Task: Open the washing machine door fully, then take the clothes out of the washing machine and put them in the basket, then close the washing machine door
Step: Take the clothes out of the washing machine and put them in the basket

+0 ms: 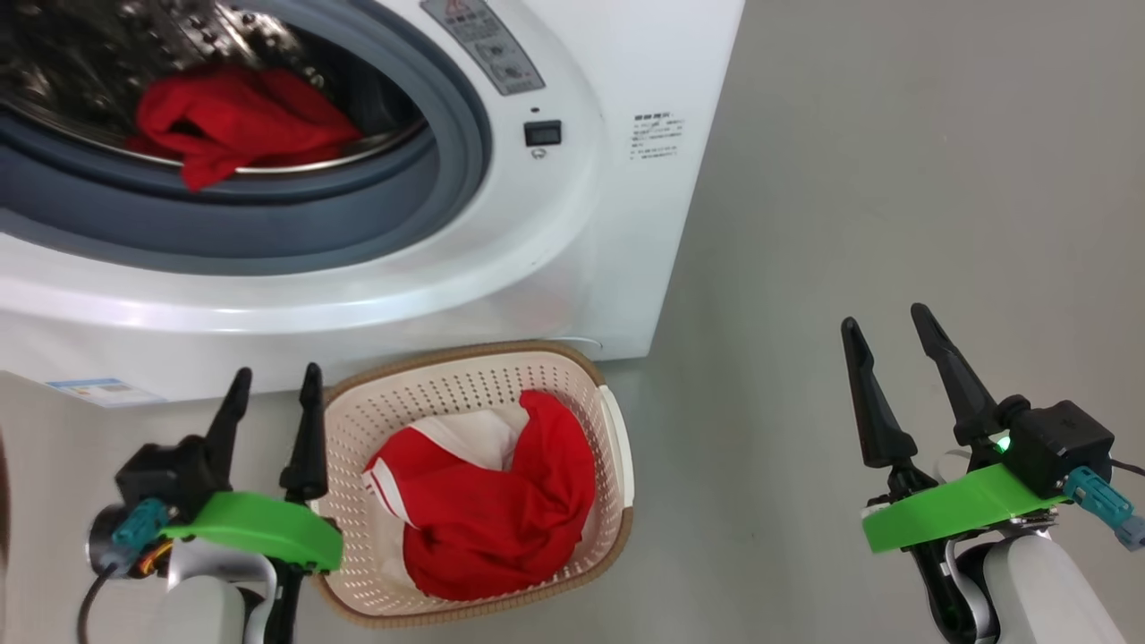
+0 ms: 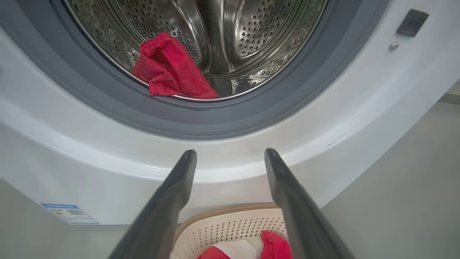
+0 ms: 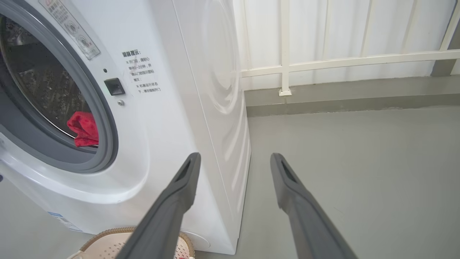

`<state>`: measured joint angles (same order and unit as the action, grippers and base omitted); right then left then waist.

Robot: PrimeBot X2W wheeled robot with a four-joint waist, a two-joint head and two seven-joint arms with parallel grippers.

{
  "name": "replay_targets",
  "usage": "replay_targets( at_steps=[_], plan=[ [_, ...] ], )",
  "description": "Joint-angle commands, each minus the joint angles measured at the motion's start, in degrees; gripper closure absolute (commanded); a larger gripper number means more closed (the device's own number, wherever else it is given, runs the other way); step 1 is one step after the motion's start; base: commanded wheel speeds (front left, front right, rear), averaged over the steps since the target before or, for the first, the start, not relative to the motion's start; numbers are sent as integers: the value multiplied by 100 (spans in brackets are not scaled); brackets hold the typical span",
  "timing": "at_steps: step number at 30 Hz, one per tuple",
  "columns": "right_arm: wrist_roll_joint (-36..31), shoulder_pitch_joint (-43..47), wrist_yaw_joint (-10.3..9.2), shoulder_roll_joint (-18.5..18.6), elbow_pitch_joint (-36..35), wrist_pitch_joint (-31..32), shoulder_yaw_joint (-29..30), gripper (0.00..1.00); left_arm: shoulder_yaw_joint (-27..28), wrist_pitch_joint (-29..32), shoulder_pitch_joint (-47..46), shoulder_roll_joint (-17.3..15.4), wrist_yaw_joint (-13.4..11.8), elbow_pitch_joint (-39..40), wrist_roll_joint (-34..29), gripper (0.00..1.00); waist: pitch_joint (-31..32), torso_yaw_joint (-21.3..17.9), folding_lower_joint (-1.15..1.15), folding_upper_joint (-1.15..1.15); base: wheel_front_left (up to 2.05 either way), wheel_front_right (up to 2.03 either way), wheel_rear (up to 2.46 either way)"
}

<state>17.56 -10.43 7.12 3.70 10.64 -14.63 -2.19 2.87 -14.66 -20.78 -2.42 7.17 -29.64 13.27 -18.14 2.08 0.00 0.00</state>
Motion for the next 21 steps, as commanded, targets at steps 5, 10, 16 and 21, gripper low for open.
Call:
replay_targets(
  at_steps=[5,10,16,21],
  plan=[
    [3,222,36,77,-123,-37,-72,0,231,-34,315,-107,32,675,-32,0,256,142,0,0,0,0,0],
    [11,326,36,93,-122,-37,-50,0,263,-34,571,-93,32,1165,-121,0,413,202,0,0,0,0,0],
    [27,467,36,114,-130,-37,-20,0,350,-34,890,-72,32,1584,-231,0,566,252,0,0,0,0,0],
    [36,561,36,132,-149,-37,19,0,450,-34,1126,-61,32,1841,-265,0,656,271,0,0,0,0,0]
  ],
)
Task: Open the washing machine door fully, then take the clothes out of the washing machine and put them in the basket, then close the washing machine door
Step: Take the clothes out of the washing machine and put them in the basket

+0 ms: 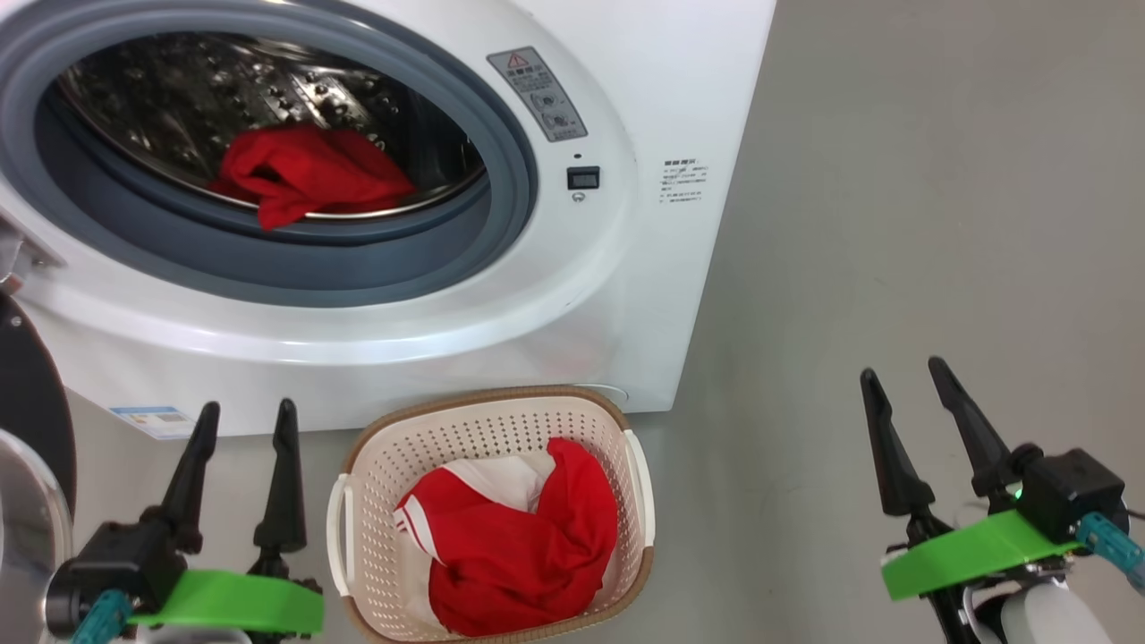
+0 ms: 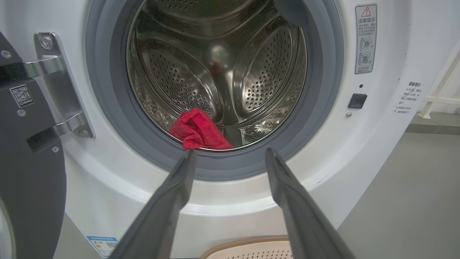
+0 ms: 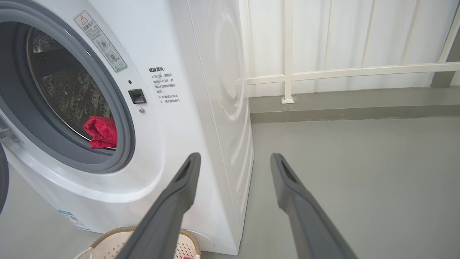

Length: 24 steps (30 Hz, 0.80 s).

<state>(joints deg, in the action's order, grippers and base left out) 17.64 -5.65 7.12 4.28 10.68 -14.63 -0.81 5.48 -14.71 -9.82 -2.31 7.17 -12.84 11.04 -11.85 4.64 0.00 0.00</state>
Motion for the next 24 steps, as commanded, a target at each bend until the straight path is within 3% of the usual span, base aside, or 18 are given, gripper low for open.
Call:
replay_targets(
  at_steps=[1,11,24],
  plan=[
    [31,110,36,77,-162,-37,-104,0,205,-29,91,-70,32,219,-46,0,45,20,0,0,0,0,0],
    [31,359,36,101,-195,-37,51,0,299,-29,528,-59,32,531,10,0,139,59,0,0,0,0,0],
    [22,338,36,80,-200,-37,52,0,187,-29,440,-57,32,501,53,0,65,39,0,0,0,0,0]
  ],
)
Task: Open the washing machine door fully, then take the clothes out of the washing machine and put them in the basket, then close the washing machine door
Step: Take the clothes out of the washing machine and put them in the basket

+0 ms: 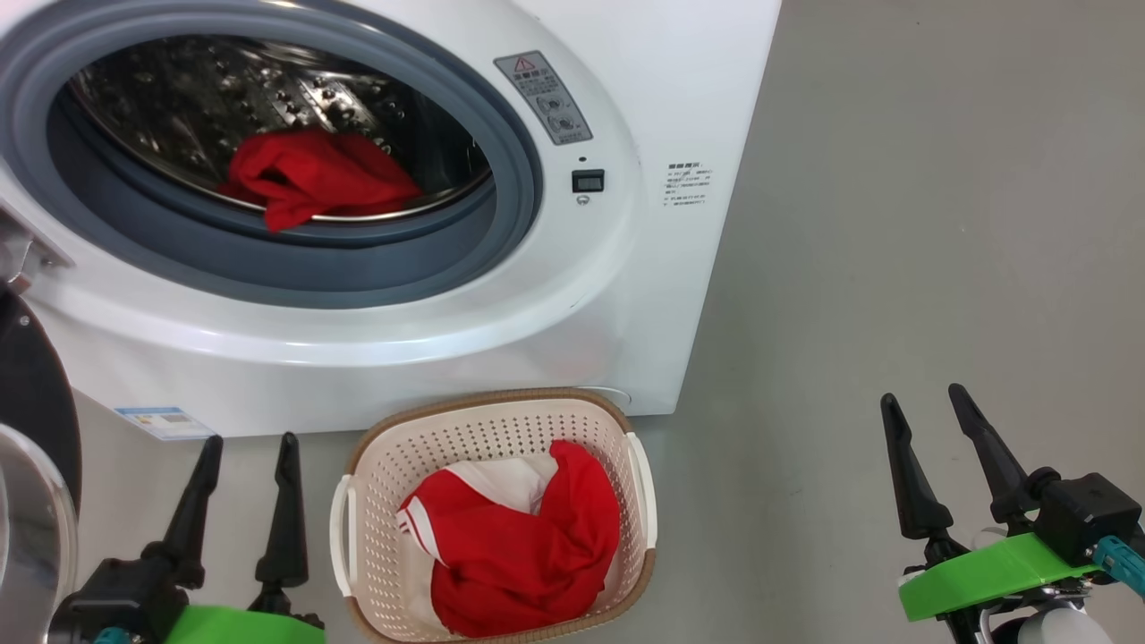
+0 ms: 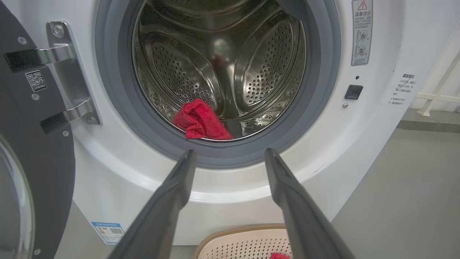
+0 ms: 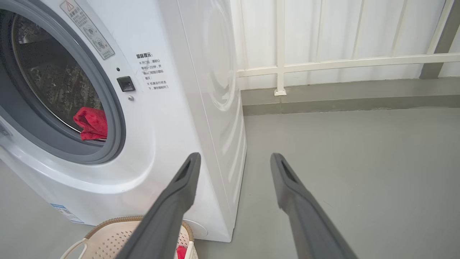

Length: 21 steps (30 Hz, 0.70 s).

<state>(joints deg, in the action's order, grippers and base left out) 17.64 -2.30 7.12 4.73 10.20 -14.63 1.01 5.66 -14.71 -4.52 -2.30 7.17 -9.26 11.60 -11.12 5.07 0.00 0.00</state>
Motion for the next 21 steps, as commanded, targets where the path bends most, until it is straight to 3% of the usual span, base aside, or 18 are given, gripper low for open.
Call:
replay_targets(
  at_steps=[1,7,21],
  plan=[
    [23,1,36,32,-151,-37,-130,0,155,-29,-104,-58,32,125,-6,0,-18,-8,0,0,0,0,0],
    [31,-48,36,12,-147,-37,-155,0,-8,-29,-411,-58,32,-155,-149,0,-128,-27,0,0,0,0,0],
    [13,-468,36,-56,-217,-37,-260,0,96,-29,-2731,-164,-18,-1986,-494,0,-935,-331,0,0,0,0,0]
  ],
)
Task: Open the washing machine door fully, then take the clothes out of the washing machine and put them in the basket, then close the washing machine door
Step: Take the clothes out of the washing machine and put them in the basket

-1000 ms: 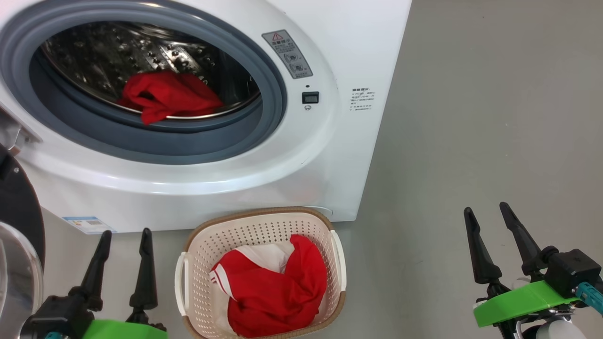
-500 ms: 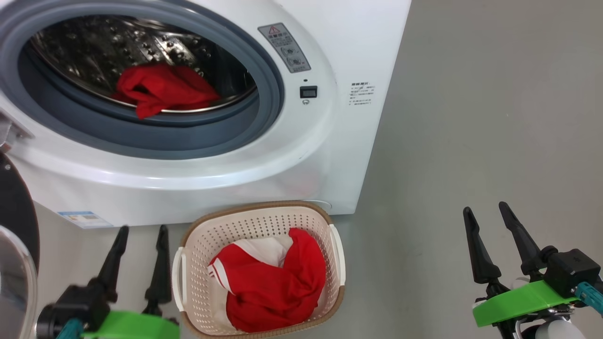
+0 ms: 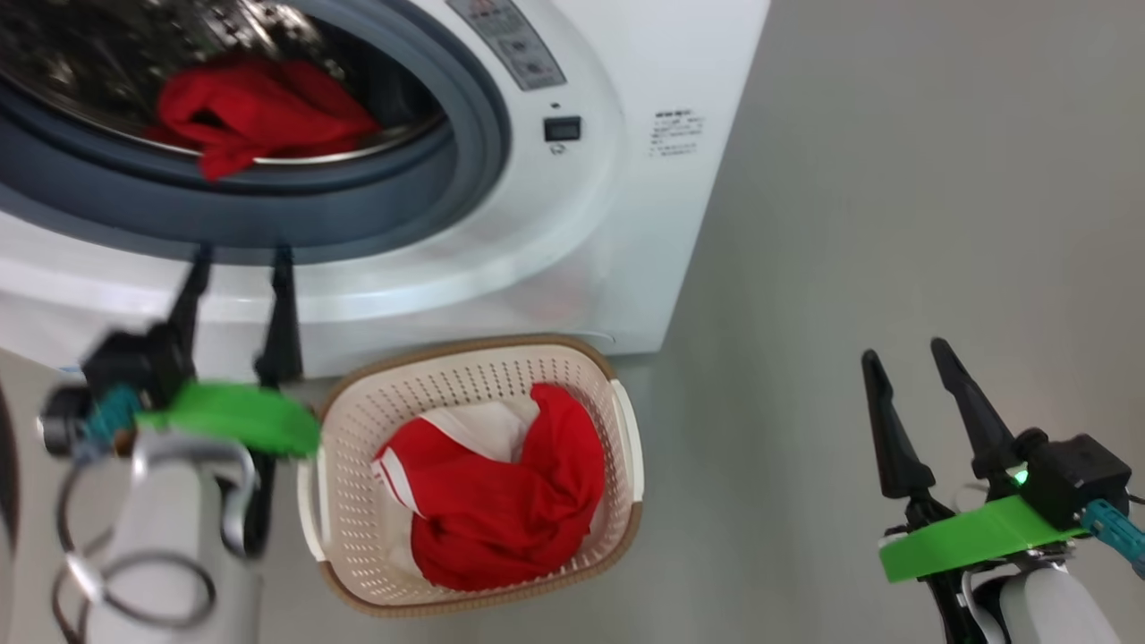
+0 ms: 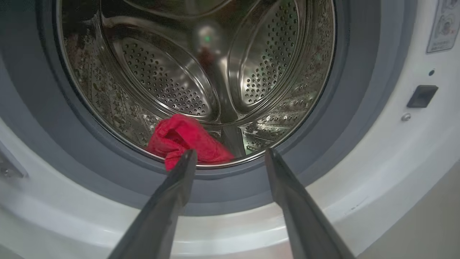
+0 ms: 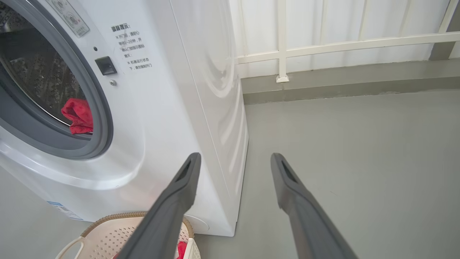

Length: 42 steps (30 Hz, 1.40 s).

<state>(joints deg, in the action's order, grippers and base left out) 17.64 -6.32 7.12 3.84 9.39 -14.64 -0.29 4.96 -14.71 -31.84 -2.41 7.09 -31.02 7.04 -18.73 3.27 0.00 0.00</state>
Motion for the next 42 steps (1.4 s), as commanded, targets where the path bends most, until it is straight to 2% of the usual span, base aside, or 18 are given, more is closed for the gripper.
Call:
replay_targets(
  at_steps=[1,10,20,32,36,42],
  plan=[
    [17,-102,36,24,-142,-36,-134,0,193,-29,-188,-180,-9,28,-25,0,-245,-193,0,0,0,0,0],
    [27,-406,36,-46,-204,-36,-160,0,343,-29,-1796,-606,-152,-1517,-124,0,-873,-570,0,0,0,0,0],
    [45,-622,36,-85,-265,-36,-219,0,489,-29,-2919,-1118,-392,-2636,-151,0,-1257,-916,0,0,0,0,0],
    [48,-656,36,-95,-280,-36,-347,0,633,-29,-3349,-1781,-633,-3476,-114,0,-1372,-1221,0,0,0,0,0],
    [36,-652,36,-95,-300,-36,-374,0,655,-29,-3422,-1897,-688,-3604,-88,0,-1404,-1271,0,0,0,0,0],
    [32,-650,36,-95,-326,-36,-421,0,599,-29,-3495,-1959,-635,-3647,-91,0,-1446,-1319,0,0,0,0,0]
  ],
)
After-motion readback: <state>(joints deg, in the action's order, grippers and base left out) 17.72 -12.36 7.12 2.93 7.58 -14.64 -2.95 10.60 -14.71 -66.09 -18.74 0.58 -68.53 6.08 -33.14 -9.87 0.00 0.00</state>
